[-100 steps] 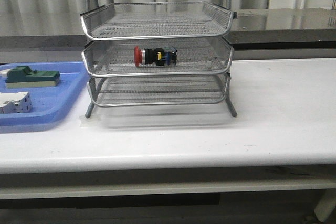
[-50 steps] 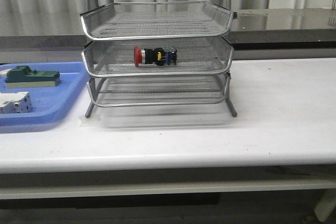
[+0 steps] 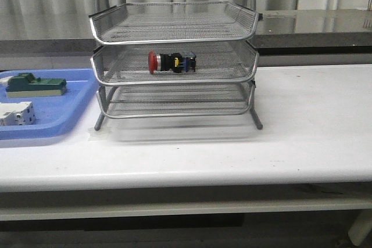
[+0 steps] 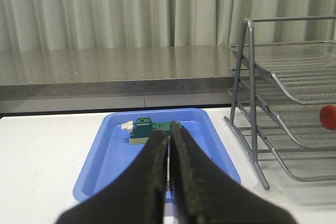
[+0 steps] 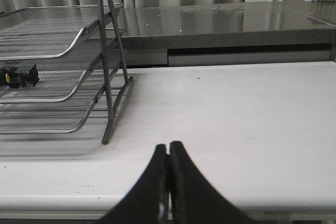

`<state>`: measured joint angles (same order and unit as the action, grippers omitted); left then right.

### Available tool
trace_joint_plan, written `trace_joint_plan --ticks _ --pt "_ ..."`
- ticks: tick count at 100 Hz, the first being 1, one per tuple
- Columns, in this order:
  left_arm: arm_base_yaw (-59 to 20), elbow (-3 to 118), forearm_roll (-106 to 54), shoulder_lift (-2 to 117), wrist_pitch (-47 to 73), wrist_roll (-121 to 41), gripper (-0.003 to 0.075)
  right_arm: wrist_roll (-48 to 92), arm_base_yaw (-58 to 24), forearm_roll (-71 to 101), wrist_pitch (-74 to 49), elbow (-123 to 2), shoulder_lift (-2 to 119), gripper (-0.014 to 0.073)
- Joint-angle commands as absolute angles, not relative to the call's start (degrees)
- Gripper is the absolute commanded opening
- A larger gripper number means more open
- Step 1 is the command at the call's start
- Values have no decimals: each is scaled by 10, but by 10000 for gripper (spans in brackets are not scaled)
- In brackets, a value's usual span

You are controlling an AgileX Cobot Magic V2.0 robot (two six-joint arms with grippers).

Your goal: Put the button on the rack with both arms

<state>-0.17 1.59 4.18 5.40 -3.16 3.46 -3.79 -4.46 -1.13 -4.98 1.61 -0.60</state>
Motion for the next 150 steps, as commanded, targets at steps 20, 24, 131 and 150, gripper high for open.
trace_joint_plan --ticks 20,24,131,150 --pt "-2 -19 42 -23 -82 59 4 -36 -41 -10 0 7 -15 -66" --pt "-2 -23 42 -22 -81 61 4 -36 -41 -10 0 7 -15 -66" --pt "-2 -28 42 -22 -67 73 4 -36 -41 -10 0 7 -15 -66" --pt "-2 -28 42 -22 -67 73 4 -36 -41 -10 0 7 -15 -66"
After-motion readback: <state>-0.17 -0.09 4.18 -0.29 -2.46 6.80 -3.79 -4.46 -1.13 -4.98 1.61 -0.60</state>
